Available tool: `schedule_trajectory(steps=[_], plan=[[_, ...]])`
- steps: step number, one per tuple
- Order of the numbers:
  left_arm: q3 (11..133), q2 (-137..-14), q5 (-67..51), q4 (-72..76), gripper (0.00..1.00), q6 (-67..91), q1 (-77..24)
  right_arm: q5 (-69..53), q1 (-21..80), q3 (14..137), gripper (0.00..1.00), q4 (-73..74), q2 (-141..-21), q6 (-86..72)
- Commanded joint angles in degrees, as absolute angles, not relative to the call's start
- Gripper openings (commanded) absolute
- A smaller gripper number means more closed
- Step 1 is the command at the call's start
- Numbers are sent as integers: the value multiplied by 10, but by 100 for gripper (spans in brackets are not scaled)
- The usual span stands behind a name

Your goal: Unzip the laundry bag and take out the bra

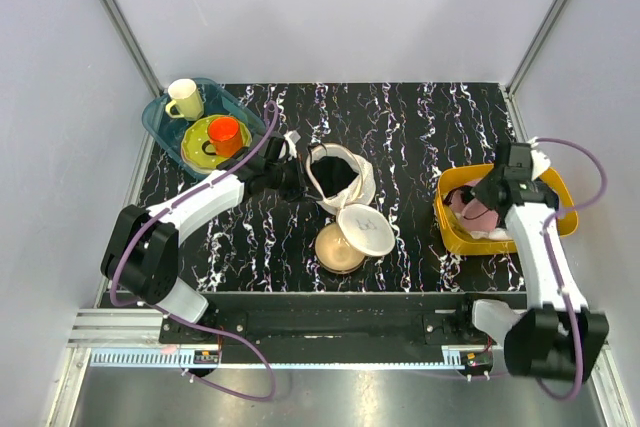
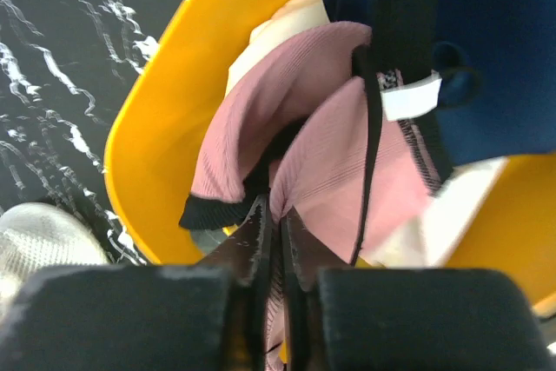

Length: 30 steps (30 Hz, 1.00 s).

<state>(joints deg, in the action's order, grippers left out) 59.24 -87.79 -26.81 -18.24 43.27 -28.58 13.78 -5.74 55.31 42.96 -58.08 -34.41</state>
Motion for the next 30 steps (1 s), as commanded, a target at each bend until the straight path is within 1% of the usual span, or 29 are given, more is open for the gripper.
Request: schedule_trajectory(steps=[1, 2, 3, 4, 6, 7, 8, 13, 14, 16, 17, 18, 19, 20, 22, 23, 24, 26, 27, 28, 30], plan=[[611, -871, -280, -176, 0, 424, -287, 87, -57, 532, 44, 286, -679, -349], [612, -873, -279, -176, 0, 423, -287, 83, -57, 545, 63, 279, -697, -337], [614, -873, -279, -178, 0, 419, -287, 83, -57, 571, 72, 283, -716, -334], [620, -877, -277, -187, 0, 416, -287, 79, -58, 581, 85, 285, -715, -332], [632, -879, -271, -194, 0, 410, -287, 72, -57, 591, 89, 284, -692, -330], [634, -879, -270, -196, 0, 410, -286, 70, -57, 592, 94, 284, -680, -330], [636, -880, -269, -196, 0, 411, -287, 69, -57, 595, 95, 294, -667, -329], [644, -889, -273, -194, 0, 417, -286, 63, -57, 630, 98, 358, -586, -321], [644, -891, -272, -194, 0, 417, -286, 61, -57, 635, 100, 371, -575, -318], [644, -891, -272, -194, 0, 415, -286, 2, -57, 634, 100, 364, -548, -318], [644, -892, -271, -193, 0, 415, -286, -51, -55, 623, 100, 319, -541, -336], [645, -896, -272, -192, 0, 414, -286, -153, -50, 588, 100, 286, -536, -350], [647, -898, -272, -193, 0, 412, -286, -181, -39, 574, 100, 256, -540, -362], [649, -900, -272, -195, 0, 410, -287, -184, 16, 567, 100, 232, -546, -373], [648, -901, -265, -203, 0, 404, -286, -122, 83, 577, 100, 236, -581, -366], [644, -900, -264, -205, 0, 401, -286, -100, 147, 583, 100, 229, -594, -368], [642, -901, -264, -206, 0, 389, -286, -97, 172, 591, 99, 220, -622, -373], [641, -904, -265, -207, 0, 376, -285, -81, 227, 601, 92, 195, -658, -387], [641, -909, -265, -211, 0, 373, -280, -75, 272, 619, 90, 191, -698, -389], [640, -915, -272, -212, 0, 371, -279, -69, 290, 631, 83, 190, -720, -390], [641, -915, -270, -212, 0, 370, -278, -55, 328, 664, 74, 192, -779, -388]])
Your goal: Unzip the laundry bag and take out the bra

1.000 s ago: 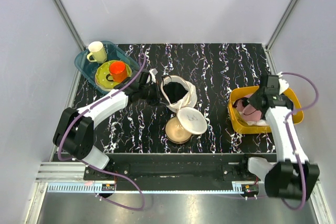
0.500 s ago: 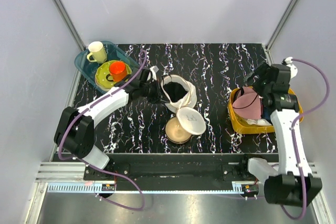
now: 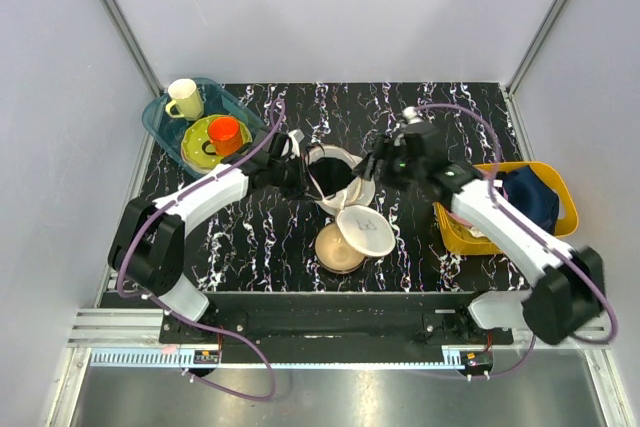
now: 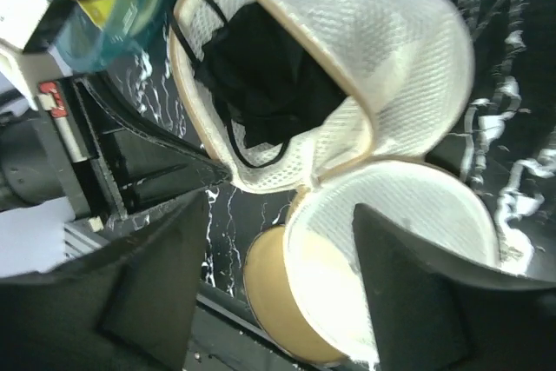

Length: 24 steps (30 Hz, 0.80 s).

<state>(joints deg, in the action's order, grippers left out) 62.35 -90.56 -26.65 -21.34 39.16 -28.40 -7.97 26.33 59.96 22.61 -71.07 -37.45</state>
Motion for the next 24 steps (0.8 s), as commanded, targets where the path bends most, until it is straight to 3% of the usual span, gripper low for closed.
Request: schedule_trajectory(steps=[1, 4, 7, 15, 18, 20, 22, 24], plan=[[641, -915, -268, -212, 0, 371, -278, -56, 332, 671, 60, 184, -794, -388], [646, -917, -275, -211, 0, 373, -278, -58, 337, 685, 46, 161, -841, -389], [655, -918, -274, -221, 0, 371, -279, -75, 338, 709, 44, 142, -890, -388], [668, -925, -270, -219, 0, 376, -278, -47, 338, 783, 58, 128, -1048, -383], [670, -921, -270, -221, 0, 378, -278, -32, 338, 822, 73, 145, -1122, -382], [667, -918, -267, -224, 0, 376, -278, -31, 339, 835, 73, 145, -1152, -380], [666, -911, -265, -224, 0, 377, -278, -34, 339, 826, 49, 135, -1148, -380], [664, -909, -265, -225, 0, 375, -277, -33, 338, 811, 0, 120, -1127, -380]])
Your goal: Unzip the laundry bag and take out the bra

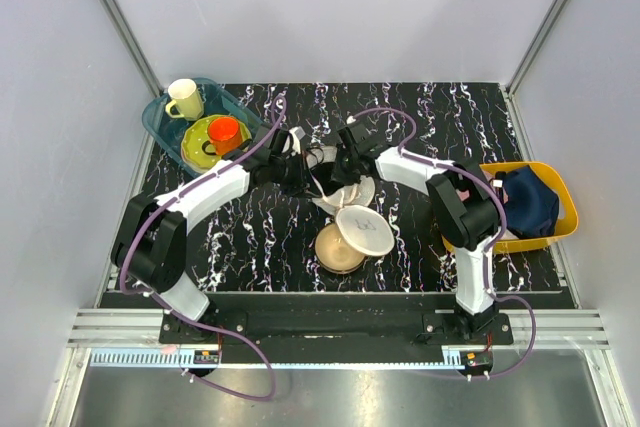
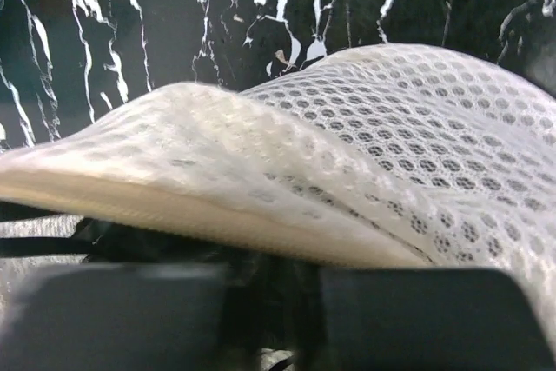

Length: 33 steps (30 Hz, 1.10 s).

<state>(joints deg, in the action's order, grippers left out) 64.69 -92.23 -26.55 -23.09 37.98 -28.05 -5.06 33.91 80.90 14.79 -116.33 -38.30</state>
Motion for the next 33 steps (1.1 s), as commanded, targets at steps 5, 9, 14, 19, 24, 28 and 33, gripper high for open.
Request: schedule_trajectory(steps=[5, 9, 14, 19, 24, 28, 33], plan=[[664, -911, -259, -236, 0, 370, -275, -41, 338, 758, 0, 120, -989, -365], [666, -919, -258, -239, 0, 370, -269, -82, 339, 722, 0, 126, -863, -373], [673, -940, -265, -244, 0, 375, -264, -89, 339, 715, 0, 163, -786, -362], [673, -950, -266, -241, 0, 380, -263, -88, 338, 750, 0, 170, -722, -355], [668, -955, -268, -235, 0, 387, -263, -69, 338, 805, 0, 169, -688, -344], [664, -953, -266, -234, 0, 387, -263, -55, 338, 822, 0, 155, -677, -338], [664, -946, -268, -232, 0, 395, -264, -54, 338, 824, 0, 139, -686, -346]])
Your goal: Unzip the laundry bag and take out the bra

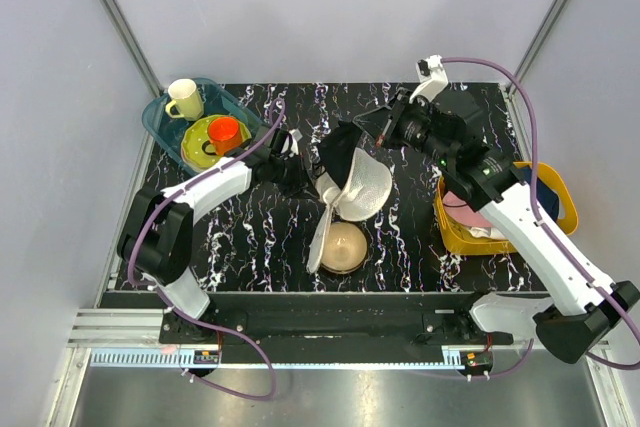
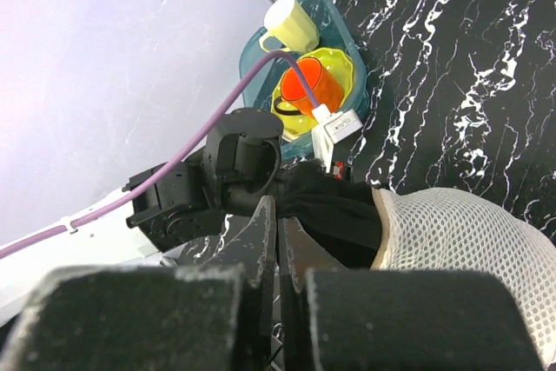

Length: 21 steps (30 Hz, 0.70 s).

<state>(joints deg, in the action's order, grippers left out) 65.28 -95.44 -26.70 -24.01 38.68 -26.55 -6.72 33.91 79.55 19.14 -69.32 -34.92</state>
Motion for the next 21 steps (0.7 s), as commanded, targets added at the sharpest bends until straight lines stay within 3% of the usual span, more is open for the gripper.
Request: schedule_trajectory(steps=[1, 12, 21], plan=[[664, -940, -269, -231, 0, 396, -264, -56, 338, 822, 0, 135, -689, -349], [744, -853, -233, -299, 0, 381, -296, -146, 338, 808, 0, 67, -828, -412], [754, -867, -221, -300, 0, 391, -294, -199, 339, 881, 0, 47, -791, -432]])
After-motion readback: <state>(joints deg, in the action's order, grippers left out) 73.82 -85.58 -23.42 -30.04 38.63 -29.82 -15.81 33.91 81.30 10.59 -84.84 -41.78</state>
